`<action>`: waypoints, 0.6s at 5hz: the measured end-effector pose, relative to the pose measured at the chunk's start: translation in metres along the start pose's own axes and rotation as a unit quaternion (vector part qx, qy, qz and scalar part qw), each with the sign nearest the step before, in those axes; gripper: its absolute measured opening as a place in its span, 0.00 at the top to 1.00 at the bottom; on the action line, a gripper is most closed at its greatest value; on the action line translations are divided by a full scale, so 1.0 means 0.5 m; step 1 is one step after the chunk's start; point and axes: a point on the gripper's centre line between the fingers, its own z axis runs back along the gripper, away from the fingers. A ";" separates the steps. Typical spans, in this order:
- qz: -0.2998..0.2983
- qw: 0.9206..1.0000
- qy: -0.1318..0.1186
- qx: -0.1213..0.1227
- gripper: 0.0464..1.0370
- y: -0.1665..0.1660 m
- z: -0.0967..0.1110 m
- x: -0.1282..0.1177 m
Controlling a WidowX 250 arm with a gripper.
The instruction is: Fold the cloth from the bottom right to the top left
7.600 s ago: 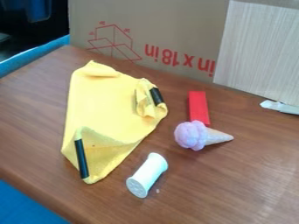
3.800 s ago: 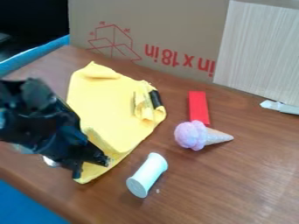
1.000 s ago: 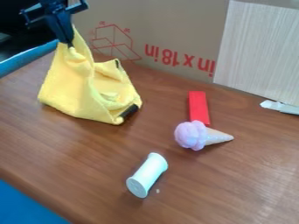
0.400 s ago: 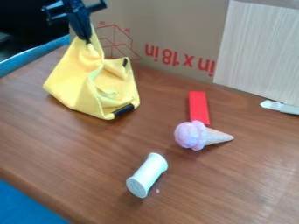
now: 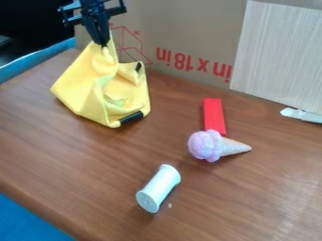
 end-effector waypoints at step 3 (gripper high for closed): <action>-0.070 0.997 0.012 0.006 0.05 -0.012 0.011 -0.009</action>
